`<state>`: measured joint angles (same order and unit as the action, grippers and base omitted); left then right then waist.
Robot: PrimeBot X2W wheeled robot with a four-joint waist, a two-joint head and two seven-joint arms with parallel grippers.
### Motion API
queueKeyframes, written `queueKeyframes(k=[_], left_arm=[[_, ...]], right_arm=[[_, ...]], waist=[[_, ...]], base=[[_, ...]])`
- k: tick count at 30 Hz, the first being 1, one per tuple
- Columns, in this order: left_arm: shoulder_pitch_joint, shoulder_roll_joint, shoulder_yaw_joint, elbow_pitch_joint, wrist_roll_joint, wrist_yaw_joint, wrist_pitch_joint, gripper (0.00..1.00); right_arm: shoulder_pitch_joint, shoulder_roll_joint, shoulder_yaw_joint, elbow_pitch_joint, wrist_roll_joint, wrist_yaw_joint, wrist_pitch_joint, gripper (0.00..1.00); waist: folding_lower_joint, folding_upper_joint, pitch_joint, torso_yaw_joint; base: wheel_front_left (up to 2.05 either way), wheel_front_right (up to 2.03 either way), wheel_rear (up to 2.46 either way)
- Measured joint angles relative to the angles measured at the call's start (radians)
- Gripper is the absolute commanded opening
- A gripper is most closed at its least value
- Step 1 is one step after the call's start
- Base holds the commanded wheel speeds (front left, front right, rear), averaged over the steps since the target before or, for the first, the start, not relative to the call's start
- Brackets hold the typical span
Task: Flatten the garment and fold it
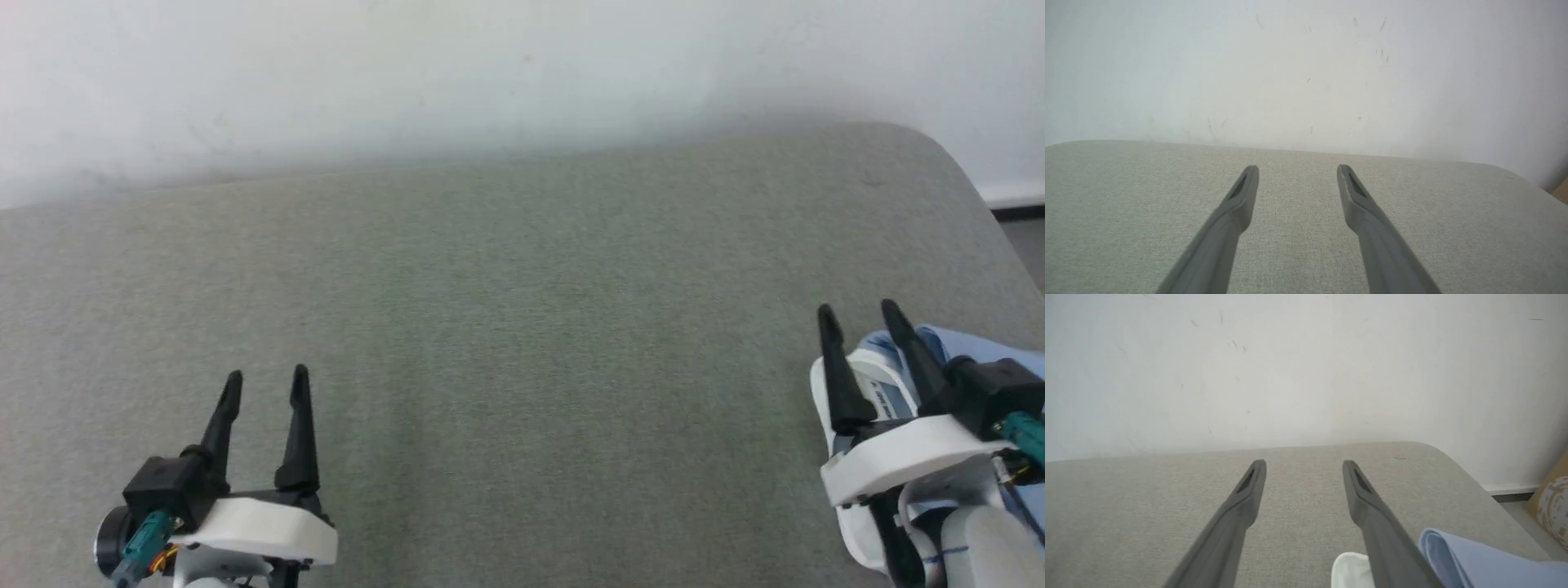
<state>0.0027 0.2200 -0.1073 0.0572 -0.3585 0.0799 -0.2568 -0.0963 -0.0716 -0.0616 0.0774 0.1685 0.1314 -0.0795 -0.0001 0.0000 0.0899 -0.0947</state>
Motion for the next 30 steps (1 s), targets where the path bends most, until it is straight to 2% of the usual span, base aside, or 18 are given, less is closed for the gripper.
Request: queueKeyframes(k=[5, 9, 15, 25, 26, 30], left_arm=[[0.029, 0.012, 0.023, 0.012, 0.007, 0.000, 0.000, 1.00], [0.051, 0.019, 0.034, 0.020, 0.009, 0.000, 0.000, 1.00], [0.084, 0.019, 0.026, 0.048, 0.023, -0.010, 0.000, 1.00], [0.099, 0.004, 0.010, 0.045, 0.079, -0.009, 0.000, 1.00], [0.099, 0.002, 0.011, 0.044, 0.078, -0.009, 0.000, 0.00], [0.099, 0.002, 0.010, 0.045, 0.077, -0.009, 0.002, 0.00]], right_arm=[[0.069, 0.014, 0.052, -0.074, -0.012, 0.000, 0.018, 1.00], [0.130, 0.018, 0.053, -0.102, -0.022, 0.000, 0.022, 1.00], [0.208, 0.018, 0.046, -0.129, -0.024, 0.000, 0.026, 1.00], [0.220, 0.018, 0.053, -0.156, -0.055, 0.000, 0.042, 1.00], [0.220, 0.018, 0.054, -0.157, -0.055, 0.000, 0.043, 0.00], [0.220, 0.017, 0.056, -0.156, -0.055, 0.000, 0.043, 0.00]], waist=[[0.0001, 0.0000, -0.032, 0.048], [0.0000, 0.0000, -0.057, 0.065], [0.0000, 0.0000, -0.084, 0.065], [0.0001, 0.0000, -0.089, 0.062], [0.0001, 0.0000, -0.089, 0.064], [0.0002, 0.0000, -0.089, 0.064]], base=[[0.00, 0.00, 0.00], [0.00, 0.00, 0.00], [0.00, 0.00, 0.00], [0.00, 0.00, 0.00], [0.00, 0.00, 0.00], [0.00, 0.00, 0.00]])
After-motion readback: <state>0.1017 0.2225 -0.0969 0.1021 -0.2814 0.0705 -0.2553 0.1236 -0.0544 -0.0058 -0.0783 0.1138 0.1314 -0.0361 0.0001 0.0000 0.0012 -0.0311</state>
